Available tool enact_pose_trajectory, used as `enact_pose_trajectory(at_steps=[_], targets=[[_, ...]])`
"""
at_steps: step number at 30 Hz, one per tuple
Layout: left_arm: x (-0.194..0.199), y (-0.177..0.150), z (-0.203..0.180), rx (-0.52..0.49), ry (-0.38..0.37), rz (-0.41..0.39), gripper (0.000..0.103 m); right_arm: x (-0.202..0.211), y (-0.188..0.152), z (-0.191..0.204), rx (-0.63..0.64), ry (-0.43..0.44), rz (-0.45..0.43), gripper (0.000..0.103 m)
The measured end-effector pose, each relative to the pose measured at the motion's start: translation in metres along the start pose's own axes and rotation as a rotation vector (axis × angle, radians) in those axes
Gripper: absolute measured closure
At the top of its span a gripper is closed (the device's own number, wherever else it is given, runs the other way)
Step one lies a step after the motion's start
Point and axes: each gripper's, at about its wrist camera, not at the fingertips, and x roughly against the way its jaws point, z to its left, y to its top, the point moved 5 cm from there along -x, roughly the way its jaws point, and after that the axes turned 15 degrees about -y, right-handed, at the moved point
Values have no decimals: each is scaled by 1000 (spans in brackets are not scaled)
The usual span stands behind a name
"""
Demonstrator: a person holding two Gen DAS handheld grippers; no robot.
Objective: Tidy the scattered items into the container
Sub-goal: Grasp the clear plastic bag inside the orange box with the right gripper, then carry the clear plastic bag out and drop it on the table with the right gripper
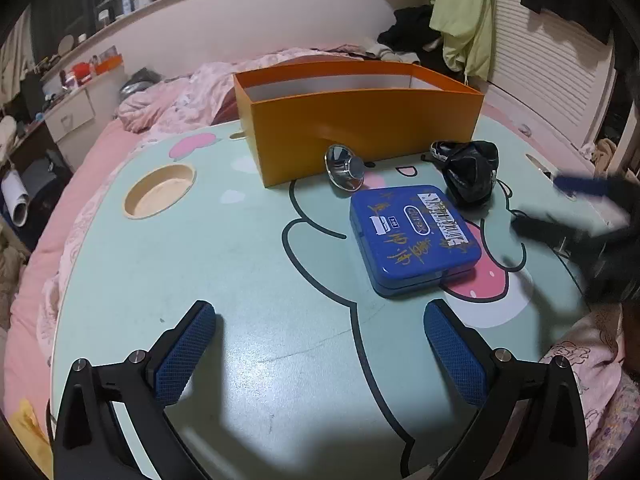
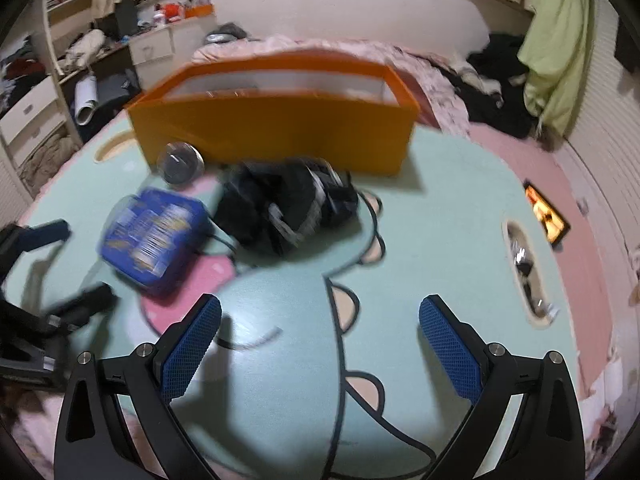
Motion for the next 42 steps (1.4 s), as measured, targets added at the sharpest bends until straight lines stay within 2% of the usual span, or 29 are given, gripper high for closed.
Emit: enact_pose_trajectory(at_steps=[2, 4, 5, 7, 8, 10, 13, 18, 20, 21, 22, 23, 26, 30, 34, 37, 42], targets=[[0, 0, 1, -1, -4, -2, 0, 10, 19, -2, -7, 8, -31, 4], [0, 0, 0, -2, -4, -5, 0, 17, 52, -4, -18, 11, -62, 6], [0, 0, 0, -3, -4, -6, 0, 18, 70, -4, -21, 16, -71, 10], [1, -1, 1, -4, -8, -9, 0, 11, 100, 0, -22, 32, -57, 28], [1, -1, 2, -5, -10, -11, 0, 2, 113, 3, -22, 42, -27, 31], [1, -1, 2, -7, -14, -14, 0, -30, 136, 11, -23, 86, 109, 48], [1, -1, 1, -10, -17, -18, 0, -74, 145, 19, -47, 119, 297, 62], [2, -1, 3, -14, -27, -27, 0, -115, 147, 28, -24, 70, 409, 62], [2, -1, 3, -18, -31, -30, 0, -128, 143, 35, -28, 121, 473, 62], [2, -1, 3, -20, -34, -32, 0, -133, 140, 39, -24, 125, 496, 67], [2, -1, 4, -21, -36, -35, 0, -133, 140, 39, -26, 103, 474, 79], [2, -1, 4, -20, -38, -36, 0, -133, 140, 39, -29, 92, 467, 80], [1, -1, 4, -22, -40, -39, 0, -122, 143, 34, -93, 142, 435, 80], [1, -1, 3, -21, -38, -38, 0, -70, 153, 18, -153, 174, 239, 80], [1, -1, 4, -21, -38, -38, 0, -11, 134, 14, -132, 243, 113, 80], [1, -1, 4, -21, -38, -38, 0, 12, 109, 17, -106, 290, 94, 80], [1, -1, 4, -21, -39, -38, 0, 0, 75, 30, -72, 284, 144, 79]])
